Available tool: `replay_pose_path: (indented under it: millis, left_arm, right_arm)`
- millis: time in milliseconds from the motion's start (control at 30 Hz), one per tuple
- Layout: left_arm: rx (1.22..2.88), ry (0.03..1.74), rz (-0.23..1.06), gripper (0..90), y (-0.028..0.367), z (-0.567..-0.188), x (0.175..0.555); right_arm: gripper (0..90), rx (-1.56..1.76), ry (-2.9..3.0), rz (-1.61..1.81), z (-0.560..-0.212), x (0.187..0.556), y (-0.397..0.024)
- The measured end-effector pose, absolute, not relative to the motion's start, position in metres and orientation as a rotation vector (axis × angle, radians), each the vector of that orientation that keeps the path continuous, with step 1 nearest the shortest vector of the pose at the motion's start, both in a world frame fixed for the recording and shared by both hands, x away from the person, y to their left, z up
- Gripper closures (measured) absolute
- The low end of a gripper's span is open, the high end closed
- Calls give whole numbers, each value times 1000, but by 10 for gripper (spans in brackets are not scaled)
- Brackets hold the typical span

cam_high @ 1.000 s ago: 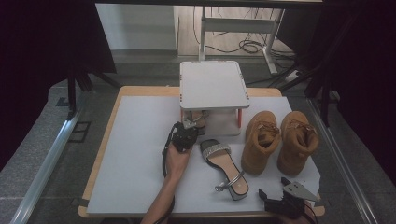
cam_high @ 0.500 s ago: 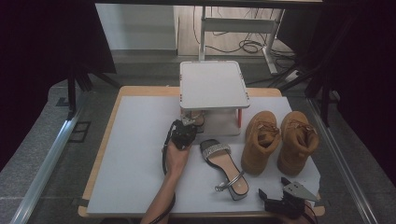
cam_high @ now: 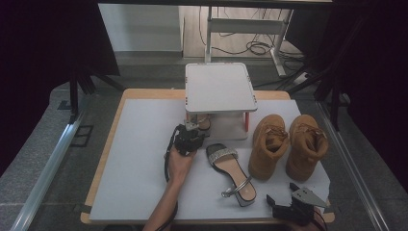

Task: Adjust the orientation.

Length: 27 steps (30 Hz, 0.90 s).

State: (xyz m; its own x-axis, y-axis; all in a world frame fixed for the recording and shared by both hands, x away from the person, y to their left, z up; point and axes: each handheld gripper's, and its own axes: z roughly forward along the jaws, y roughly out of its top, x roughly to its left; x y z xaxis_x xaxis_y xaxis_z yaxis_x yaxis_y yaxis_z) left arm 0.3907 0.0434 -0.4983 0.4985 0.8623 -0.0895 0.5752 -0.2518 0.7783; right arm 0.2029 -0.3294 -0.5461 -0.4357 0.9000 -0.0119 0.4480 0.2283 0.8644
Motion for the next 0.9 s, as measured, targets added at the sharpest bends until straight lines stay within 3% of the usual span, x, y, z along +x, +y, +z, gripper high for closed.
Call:
replay_pose_path:
  millis: [167,633,900]
  left_arm:
    - [1953,1179,478,501,48,-496,388]
    - [1948,1194,451,310,58,-492,383]
    - [1981,1186,425,273,68,-490,373]
  right_arm:
    - [0,1234,1985,1131,-546,203,-329]
    - [0,1233,1984,1131,-546,203,-329]
    - [0,1234,1984,1131,-546,203,-329]
